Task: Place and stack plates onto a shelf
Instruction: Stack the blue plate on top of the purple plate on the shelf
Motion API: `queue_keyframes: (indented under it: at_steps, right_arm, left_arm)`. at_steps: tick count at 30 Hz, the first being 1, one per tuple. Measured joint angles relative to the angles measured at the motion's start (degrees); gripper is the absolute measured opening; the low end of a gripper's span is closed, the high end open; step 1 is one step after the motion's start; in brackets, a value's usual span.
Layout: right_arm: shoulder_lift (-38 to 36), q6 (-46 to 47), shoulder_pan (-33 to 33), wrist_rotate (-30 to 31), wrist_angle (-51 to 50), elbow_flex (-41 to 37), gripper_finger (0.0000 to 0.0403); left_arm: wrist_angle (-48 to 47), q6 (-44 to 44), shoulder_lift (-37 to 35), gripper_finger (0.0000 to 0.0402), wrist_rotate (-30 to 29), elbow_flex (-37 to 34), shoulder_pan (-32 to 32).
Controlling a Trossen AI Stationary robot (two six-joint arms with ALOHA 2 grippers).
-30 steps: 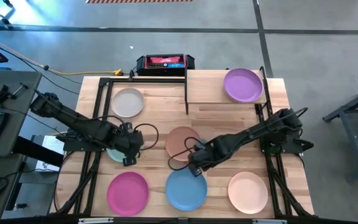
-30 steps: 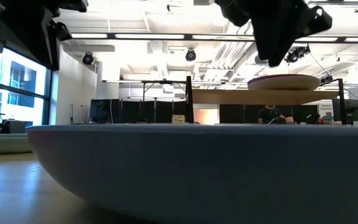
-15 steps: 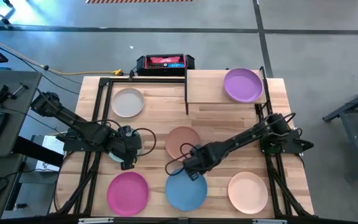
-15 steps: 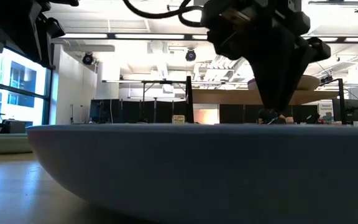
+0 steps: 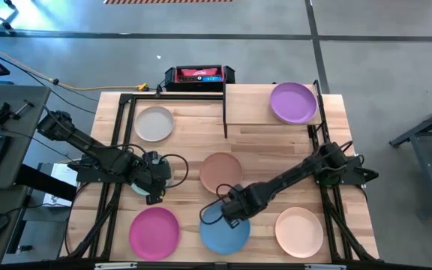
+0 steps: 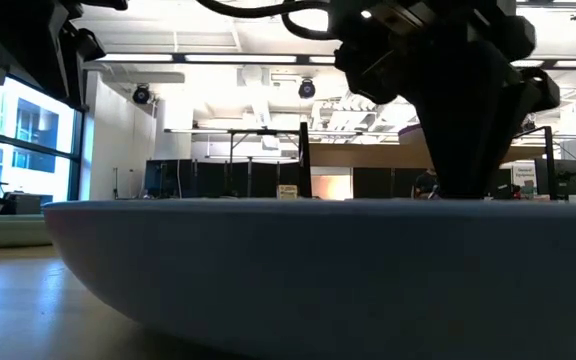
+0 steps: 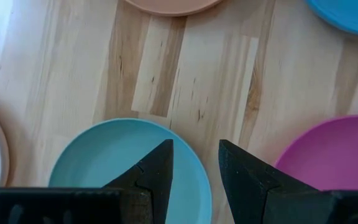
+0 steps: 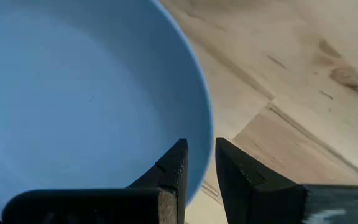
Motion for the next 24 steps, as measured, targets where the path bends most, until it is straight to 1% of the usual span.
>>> queue_keyframes:
  at_steps: [12, 18, 24]
  right_arm:
    - [2.4, 1.9, 0.8, 0.4, 0.9, 0.0, 0.0060]
    - [3.0, 3.5, 0.8, -2.4, 0.3, 0.0, 0.0060]
    - [3.0, 3.5, 1.2, -2.8, 0.8, 0.0, 0.0060]
  left_arm:
    - [0.0, 0.0, 0.0, 0.0120, -0.6, 0.0, 0.0]
    - [0.0, 0.0, 0.0, 0.0120, -0.6, 0.0, 0.0]
    - [0.0, 0.0, 0.0, 0.0120, -0.6, 0.0, 0.0]
